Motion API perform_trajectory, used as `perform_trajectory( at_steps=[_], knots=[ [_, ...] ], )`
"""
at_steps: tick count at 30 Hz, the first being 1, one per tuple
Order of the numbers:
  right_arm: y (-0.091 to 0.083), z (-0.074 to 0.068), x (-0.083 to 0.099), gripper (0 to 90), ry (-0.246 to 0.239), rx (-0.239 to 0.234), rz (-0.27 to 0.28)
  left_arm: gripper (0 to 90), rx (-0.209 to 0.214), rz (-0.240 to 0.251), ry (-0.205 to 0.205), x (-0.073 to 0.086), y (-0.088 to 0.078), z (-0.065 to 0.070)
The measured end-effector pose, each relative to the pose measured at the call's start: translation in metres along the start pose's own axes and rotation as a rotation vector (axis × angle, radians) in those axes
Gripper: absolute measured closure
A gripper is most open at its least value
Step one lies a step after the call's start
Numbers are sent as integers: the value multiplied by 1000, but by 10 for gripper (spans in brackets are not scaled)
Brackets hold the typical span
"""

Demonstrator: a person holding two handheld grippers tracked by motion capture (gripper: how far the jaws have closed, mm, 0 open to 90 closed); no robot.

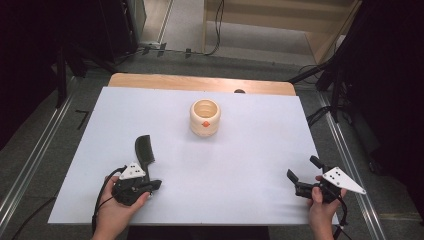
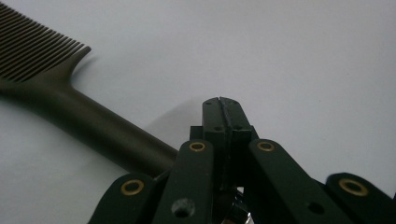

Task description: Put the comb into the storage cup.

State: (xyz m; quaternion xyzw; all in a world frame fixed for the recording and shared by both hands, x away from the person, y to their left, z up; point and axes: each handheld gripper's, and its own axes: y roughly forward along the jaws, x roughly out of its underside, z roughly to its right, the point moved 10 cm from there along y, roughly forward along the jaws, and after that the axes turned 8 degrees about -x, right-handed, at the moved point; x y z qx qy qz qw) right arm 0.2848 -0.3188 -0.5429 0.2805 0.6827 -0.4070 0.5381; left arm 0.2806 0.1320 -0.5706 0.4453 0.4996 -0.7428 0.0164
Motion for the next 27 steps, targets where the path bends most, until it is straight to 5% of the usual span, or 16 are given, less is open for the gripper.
perform_trajectory(
  at_steps=[27],
  knots=[
    [1,-2,1,0,-16,-7,-8,900,-115,-19,-38,13,-20,-44]
  ],
)
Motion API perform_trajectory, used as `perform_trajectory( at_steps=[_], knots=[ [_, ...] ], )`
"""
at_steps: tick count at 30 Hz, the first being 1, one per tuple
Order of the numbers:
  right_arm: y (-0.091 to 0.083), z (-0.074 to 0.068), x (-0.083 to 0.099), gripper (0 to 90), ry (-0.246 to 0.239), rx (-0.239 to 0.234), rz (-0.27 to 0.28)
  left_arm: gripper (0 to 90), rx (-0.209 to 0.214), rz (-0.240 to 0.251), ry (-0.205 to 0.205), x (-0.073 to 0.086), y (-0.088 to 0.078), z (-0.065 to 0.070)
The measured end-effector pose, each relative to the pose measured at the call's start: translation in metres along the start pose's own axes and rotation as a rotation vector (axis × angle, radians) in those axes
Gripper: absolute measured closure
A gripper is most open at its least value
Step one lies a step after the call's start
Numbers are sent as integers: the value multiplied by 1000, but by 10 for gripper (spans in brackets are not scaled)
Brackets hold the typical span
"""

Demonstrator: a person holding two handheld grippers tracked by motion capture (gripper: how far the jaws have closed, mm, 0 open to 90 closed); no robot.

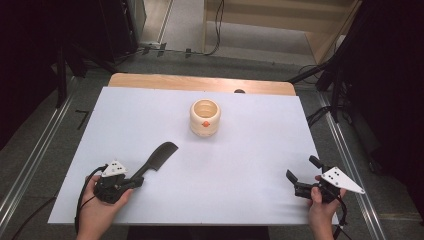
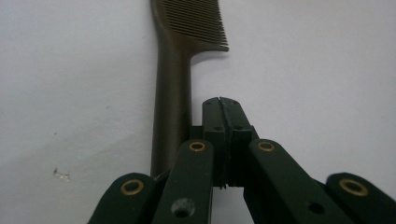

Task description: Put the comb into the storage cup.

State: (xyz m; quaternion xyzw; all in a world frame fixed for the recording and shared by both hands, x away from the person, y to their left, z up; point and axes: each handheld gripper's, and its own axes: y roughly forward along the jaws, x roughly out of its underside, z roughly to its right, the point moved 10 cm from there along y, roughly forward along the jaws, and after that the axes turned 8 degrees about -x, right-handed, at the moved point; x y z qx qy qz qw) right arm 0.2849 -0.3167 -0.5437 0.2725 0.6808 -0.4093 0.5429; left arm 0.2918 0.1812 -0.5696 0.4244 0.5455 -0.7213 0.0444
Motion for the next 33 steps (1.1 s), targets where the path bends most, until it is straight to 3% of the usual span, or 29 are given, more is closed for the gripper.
perform_trajectory(
  at_steps=[11,17,19,23,28,33],
  knots=[
    [0,0,0,0,-3,1,-1,900,-25,1,-6,0,-2,-11],
    [0,0,0,0,-3,0,-1,899,-2,13,14,-1,-5,-8],
    [0,1,0,0,0,-3,5,850,20,17,21,-3,-9,-4],
    [-1,1,0,0,12,-4,8,746,23,40,30,-9,-15,0],
    [-1,2,0,0,14,-4,8,621,-2,17,50,-16,-19,2],
    [-1,3,0,0,15,-3,11,559,3,-27,75,-19,-16,-1]
  ],
)
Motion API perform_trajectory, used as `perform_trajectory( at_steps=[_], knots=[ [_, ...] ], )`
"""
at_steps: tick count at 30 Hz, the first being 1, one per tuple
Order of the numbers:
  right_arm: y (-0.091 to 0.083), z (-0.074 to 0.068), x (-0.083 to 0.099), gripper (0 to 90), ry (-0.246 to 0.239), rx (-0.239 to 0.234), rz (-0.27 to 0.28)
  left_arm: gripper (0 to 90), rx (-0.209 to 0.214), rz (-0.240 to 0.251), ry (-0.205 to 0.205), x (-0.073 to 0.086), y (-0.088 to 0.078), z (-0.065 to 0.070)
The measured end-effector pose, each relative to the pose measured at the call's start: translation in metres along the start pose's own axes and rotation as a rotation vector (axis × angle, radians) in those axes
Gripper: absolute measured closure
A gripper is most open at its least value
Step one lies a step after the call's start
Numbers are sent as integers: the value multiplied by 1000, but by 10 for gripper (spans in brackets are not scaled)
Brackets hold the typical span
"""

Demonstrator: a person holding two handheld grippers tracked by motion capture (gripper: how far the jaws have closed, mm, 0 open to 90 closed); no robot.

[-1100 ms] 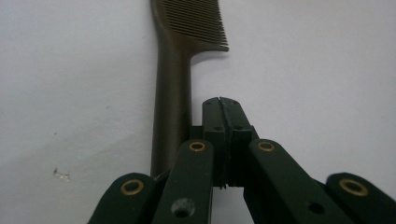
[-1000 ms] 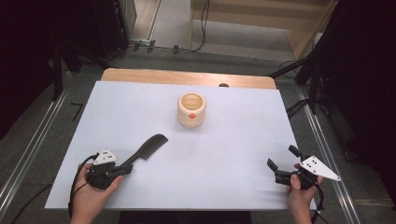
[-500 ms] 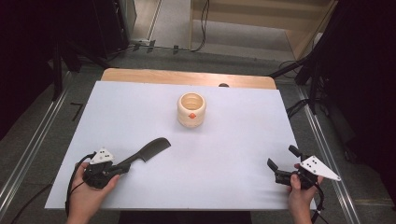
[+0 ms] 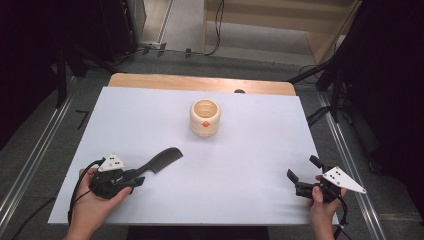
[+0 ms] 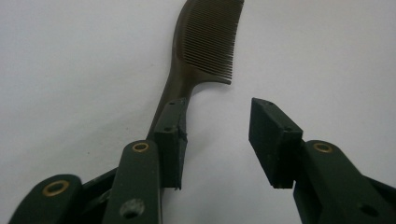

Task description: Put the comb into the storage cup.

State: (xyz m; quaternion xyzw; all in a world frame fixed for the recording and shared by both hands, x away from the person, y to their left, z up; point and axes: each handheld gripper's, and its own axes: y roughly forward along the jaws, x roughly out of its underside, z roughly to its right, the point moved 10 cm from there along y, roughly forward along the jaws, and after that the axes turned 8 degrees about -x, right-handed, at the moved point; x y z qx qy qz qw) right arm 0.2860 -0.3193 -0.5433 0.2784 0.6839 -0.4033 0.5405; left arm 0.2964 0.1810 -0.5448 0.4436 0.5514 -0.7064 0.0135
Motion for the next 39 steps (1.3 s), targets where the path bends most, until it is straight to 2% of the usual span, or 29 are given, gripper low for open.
perform_trajectory(
  at_steps=[2,4,15,19,21,28,31,39],
  knots=[
    [0,0,0,0,1,0,-5,559,8,-15,4,-1,3,-2],
    [0,0,0,0,0,0,-4,559,-5,-32,11,-2,7,-6],
    [1,-1,0,0,-1,-2,-4,554,-26,-41,14,-13,12,-22],
    [0,-1,0,0,-1,-5,-3,534,-63,-80,44,-13,20,-31],
    [0,-1,0,0,1,-5,-4,532,-59,-89,57,-14,21,-32],
    [1,-1,0,0,-1,-4,-5,532,-67,-108,82,-17,20,-34],
    [1,-2,1,0,-5,-4,-11,532,-45,-124,86,-16,22,-32],
    [1,-2,1,0,-6,-3,-13,536,-29,-197,144,-8,33,-23]
  ],
)
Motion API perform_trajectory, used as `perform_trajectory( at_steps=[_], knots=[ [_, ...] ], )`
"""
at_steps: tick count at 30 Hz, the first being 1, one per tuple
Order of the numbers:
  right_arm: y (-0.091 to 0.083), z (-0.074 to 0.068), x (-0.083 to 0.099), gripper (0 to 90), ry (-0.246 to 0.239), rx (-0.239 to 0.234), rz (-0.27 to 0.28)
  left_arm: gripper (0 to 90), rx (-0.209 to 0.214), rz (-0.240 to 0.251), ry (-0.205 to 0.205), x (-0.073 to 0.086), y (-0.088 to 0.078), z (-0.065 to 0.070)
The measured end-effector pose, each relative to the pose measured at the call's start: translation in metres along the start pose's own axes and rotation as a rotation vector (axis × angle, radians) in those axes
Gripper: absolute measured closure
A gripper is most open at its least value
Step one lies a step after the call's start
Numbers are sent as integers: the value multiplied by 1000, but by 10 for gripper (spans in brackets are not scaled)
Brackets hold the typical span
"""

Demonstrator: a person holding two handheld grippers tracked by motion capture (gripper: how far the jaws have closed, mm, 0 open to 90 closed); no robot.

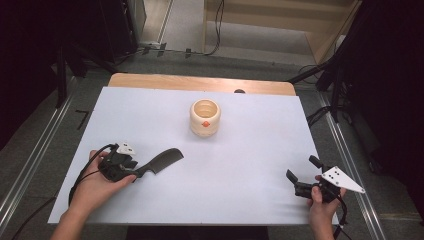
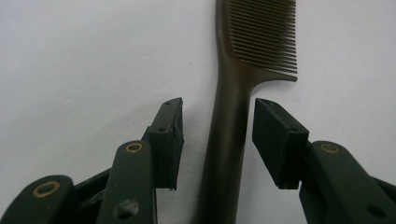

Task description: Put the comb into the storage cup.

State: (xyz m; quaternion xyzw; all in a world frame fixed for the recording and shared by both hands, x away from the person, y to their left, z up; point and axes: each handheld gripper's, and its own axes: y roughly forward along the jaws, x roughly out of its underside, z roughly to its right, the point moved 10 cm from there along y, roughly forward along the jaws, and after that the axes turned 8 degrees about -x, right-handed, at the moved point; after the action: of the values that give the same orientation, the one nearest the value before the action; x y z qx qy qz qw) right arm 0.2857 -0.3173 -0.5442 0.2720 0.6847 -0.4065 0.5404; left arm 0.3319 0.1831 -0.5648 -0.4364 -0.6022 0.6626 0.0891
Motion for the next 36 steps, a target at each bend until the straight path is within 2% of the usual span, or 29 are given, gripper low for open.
perform_trajectory(
  at_steps=[5,11,14,20,23,32,36],
  knots=[
    [0,0,0,0,2,-1,1,584,-16,-2,9,-2,2,1],
    [0,0,0,0,-2,1,-2,676,-36,1,44,-3,2,5],
    [0,0,0,0,-3,4,-4,714,-28,-3,53,-3,2,7],
    [0,0,0,0,-5,4,-5,721,-33,3,47,-2,2,7],
    [0,0,0,0,-5,4,-5,722,-36,10,24,-2,2,7],
    [0,0,0,0,-2,3,-5,723,-34,39,21,-1,1,9],
    [0,0,0,0,0,5,-3,723,-43,74,-1,-3,1,9]
  ],
)
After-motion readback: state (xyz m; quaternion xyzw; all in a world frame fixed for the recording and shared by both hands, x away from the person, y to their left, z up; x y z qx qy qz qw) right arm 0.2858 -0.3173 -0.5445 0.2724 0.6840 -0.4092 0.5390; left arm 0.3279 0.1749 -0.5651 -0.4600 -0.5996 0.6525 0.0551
